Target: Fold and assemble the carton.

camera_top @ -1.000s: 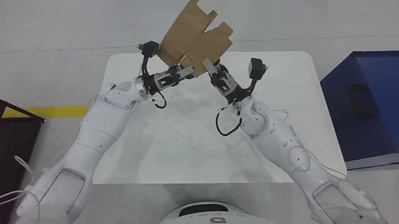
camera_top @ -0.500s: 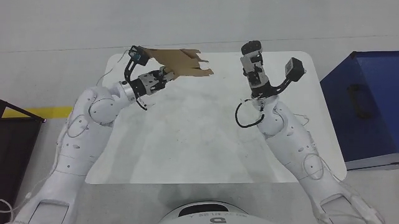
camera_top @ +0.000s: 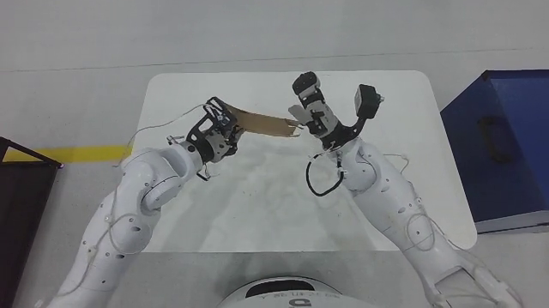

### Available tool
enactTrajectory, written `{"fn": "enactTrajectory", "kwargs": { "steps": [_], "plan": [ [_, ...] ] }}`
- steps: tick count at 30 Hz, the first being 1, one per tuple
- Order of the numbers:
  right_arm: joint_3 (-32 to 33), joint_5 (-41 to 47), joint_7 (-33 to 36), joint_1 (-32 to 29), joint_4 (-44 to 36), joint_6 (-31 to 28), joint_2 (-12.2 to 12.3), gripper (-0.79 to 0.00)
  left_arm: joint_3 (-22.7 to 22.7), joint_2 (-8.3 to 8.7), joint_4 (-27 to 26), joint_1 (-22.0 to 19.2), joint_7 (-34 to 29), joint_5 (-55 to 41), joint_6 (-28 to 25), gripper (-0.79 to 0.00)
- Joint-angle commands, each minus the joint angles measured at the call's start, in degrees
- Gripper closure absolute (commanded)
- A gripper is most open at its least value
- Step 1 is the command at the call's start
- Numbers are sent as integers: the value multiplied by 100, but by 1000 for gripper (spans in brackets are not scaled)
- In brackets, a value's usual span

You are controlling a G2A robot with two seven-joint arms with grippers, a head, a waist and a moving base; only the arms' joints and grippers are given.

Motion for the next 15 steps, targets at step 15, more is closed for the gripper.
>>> {"fn": "enactTrajectory", "kwargs": {
  "steps": [15],
  "plan": [
    [-235,-964,1458,145,271,637,-64,-785,-290,29,-9,93,114,-262,13,0]
  ]
}}
